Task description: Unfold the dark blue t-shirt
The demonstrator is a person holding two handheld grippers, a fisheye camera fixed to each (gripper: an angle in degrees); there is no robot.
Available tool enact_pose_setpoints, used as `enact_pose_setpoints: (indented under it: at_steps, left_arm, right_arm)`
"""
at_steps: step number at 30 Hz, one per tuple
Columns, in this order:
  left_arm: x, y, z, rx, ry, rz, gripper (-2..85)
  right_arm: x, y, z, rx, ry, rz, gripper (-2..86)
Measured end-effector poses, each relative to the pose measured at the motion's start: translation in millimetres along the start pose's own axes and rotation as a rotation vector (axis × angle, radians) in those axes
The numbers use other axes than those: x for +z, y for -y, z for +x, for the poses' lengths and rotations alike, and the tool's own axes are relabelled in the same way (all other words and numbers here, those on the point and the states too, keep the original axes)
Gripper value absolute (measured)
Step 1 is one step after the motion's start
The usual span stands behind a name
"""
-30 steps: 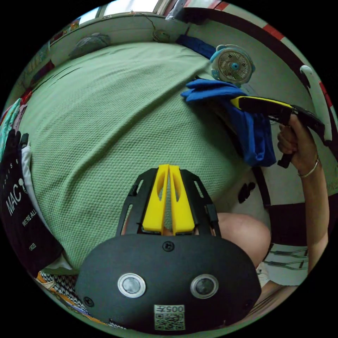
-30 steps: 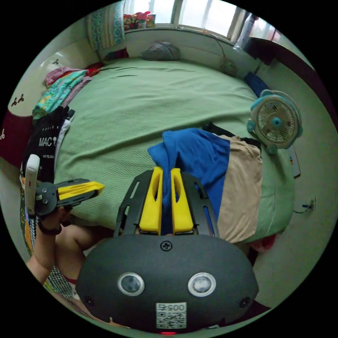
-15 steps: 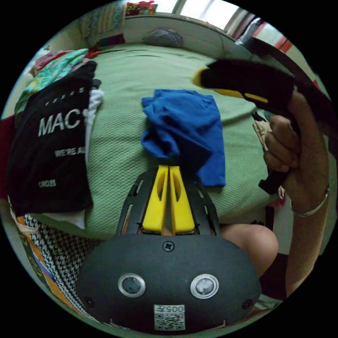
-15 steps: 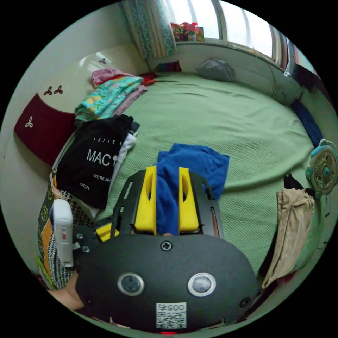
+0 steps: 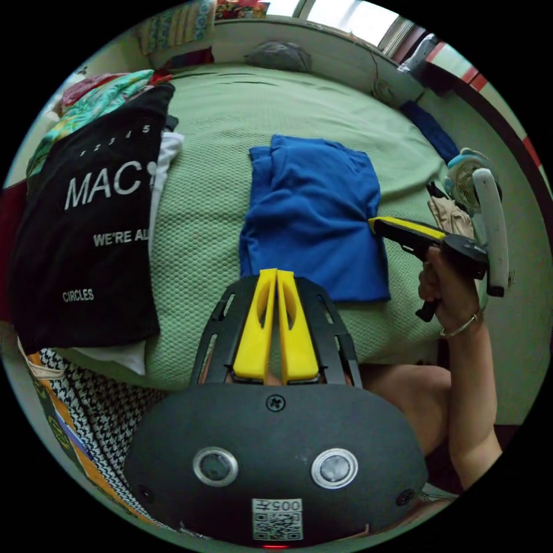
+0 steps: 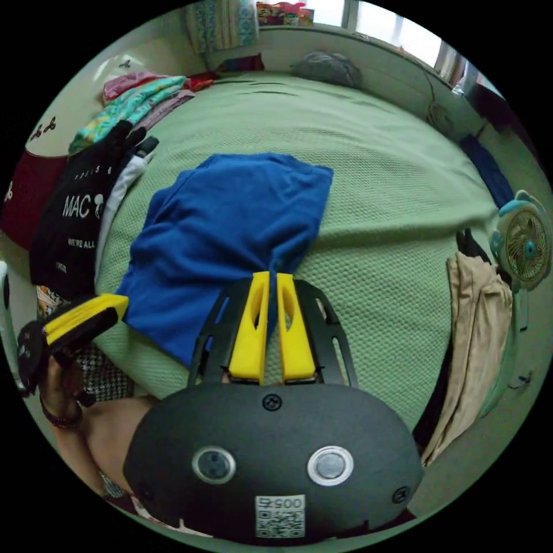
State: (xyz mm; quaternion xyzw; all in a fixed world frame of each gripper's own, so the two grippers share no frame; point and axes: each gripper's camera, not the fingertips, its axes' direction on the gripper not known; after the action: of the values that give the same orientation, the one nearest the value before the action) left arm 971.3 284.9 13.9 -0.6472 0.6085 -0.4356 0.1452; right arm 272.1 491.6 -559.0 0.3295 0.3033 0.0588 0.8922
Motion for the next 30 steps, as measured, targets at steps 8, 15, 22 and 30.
enact_pose_setpoints:
  at_steps: [8, 15, 22, 30]
  left_arm:
    - [-11, -6, 20, 0.008, 0.051, -0.002, -0.7]
    - [-27, -4, 38, 0.06, 0.052, 0.037, -0.7]
    - [-40, -6, 52, 0.093, 0.122, 0.059, -0.5]
    - [-71, -21, 57, 0.11, 0.133, 0.184, -0.3]
  right_arm:
    - [-25, -12, 25, 0.235, 0.163, 0.126, -0.8]
    - [-48, -24, 0, 0.099, 0.145, 0.179, -1.1]
    - [-49, -20, -38, 0.02, 0.086, 0.214, -1.1]
    - [-57, -24, -83, -0.046, -0.032, 0.301, -1.0]
